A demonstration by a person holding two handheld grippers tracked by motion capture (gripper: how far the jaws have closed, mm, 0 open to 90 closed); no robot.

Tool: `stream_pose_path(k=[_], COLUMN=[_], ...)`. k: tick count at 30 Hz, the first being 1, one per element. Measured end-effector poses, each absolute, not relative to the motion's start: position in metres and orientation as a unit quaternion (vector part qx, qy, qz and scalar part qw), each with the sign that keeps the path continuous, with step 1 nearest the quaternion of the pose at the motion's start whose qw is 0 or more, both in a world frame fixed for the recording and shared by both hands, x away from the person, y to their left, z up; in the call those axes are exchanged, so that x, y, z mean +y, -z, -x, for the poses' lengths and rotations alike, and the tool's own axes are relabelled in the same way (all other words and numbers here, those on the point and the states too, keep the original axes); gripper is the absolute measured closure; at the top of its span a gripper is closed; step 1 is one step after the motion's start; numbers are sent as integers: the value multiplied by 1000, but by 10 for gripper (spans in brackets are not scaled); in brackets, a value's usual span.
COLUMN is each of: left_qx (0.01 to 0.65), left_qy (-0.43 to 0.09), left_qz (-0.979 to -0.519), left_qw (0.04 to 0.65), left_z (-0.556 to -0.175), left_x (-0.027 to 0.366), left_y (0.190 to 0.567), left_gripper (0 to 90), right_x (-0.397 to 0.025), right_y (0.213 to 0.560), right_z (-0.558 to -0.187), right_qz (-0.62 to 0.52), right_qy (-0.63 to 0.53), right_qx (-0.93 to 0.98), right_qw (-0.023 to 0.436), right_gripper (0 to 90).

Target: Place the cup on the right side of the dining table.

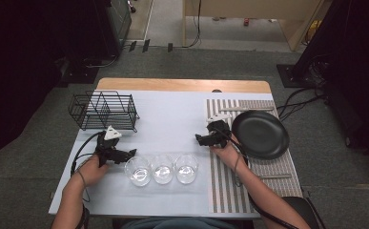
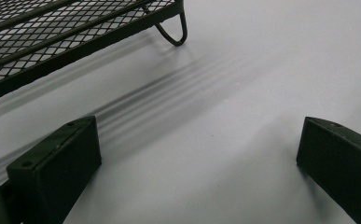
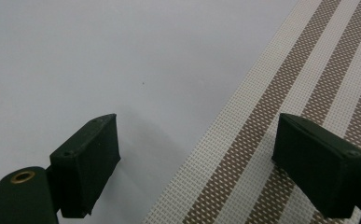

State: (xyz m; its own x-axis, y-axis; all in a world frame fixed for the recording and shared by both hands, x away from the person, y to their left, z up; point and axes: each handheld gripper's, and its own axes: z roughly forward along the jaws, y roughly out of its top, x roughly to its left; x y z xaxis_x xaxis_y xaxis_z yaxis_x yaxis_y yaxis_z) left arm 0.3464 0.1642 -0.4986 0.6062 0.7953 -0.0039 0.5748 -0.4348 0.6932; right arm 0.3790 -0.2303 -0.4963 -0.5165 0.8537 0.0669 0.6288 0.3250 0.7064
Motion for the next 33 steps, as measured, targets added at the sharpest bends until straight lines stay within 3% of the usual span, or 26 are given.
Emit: stream_pose_path(k=[33], left_qx=[412], left_qy=[-165], left_qz=[-831], left_qw=[335], left_z=[-346], left_x=[164], left_y=[498], left_gripper=[0], right_x=[-227], right_y=[485], right_z=[-371], right_qz=[-473], right_qy=[-361], right_qx=[790], right_qw=[150], right_gripper=[145])
